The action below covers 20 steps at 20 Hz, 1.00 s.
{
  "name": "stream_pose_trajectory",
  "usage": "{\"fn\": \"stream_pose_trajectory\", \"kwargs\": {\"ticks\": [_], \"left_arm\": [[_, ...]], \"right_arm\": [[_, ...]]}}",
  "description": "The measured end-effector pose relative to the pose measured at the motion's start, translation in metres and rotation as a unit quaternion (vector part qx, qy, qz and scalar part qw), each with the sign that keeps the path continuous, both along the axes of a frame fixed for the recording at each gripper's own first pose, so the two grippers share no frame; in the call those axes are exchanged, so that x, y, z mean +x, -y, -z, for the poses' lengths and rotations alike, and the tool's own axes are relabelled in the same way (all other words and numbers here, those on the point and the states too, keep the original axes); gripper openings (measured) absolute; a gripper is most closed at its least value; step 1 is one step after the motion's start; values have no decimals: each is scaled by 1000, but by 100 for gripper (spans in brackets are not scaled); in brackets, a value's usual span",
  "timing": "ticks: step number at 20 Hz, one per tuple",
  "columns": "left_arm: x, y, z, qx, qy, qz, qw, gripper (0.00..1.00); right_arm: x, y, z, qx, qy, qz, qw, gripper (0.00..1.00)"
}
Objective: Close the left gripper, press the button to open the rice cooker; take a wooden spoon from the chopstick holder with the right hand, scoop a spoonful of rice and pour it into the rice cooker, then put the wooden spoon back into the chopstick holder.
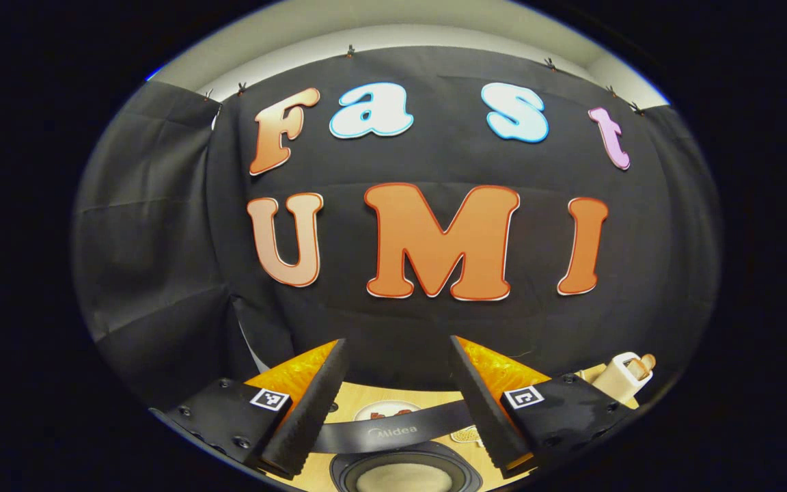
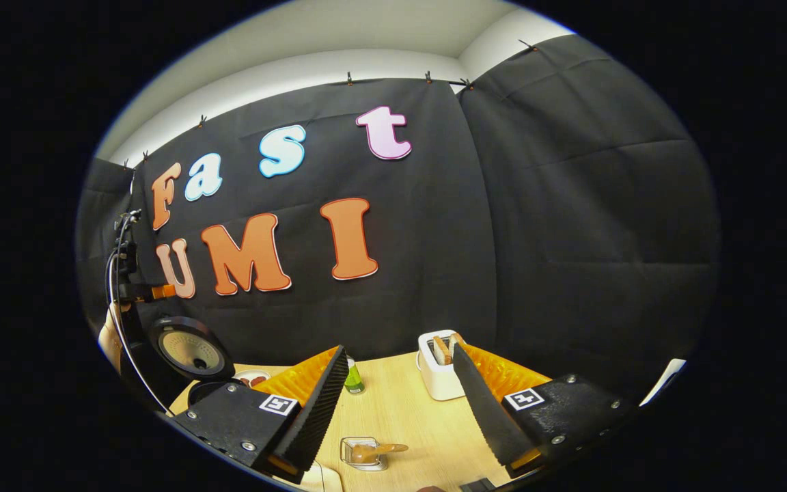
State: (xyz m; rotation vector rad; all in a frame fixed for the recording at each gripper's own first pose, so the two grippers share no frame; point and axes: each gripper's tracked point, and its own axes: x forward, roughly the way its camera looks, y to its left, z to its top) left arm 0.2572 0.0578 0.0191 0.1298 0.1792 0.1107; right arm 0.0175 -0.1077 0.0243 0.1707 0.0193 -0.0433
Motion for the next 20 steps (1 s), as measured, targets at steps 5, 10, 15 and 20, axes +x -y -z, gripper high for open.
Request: {"fn": "stream_pose_trajectory", "kwargs": {"ticks": [5, 10, 15, 20], "left_arm": [[16, -12, 47, -16, -48, -7, 999, 99], [1, -7, 60, -37, -55, -3, 998, 100], [-28, 6, 73, -35, -50, 10, 998, 96], [-77, 28, 101, -50, -74, 23, 996, 96]], "right_arm": [[-5, -1, 9, 3, -12, 4, 1000, 94], [-8, -3, 11, 3, -14, 1, 1000, 95], [-8, -8, 16, 19, -18, -16, 1000, 94], [-14, -9, 15, 19, -15, -30, 999, 94]]}}
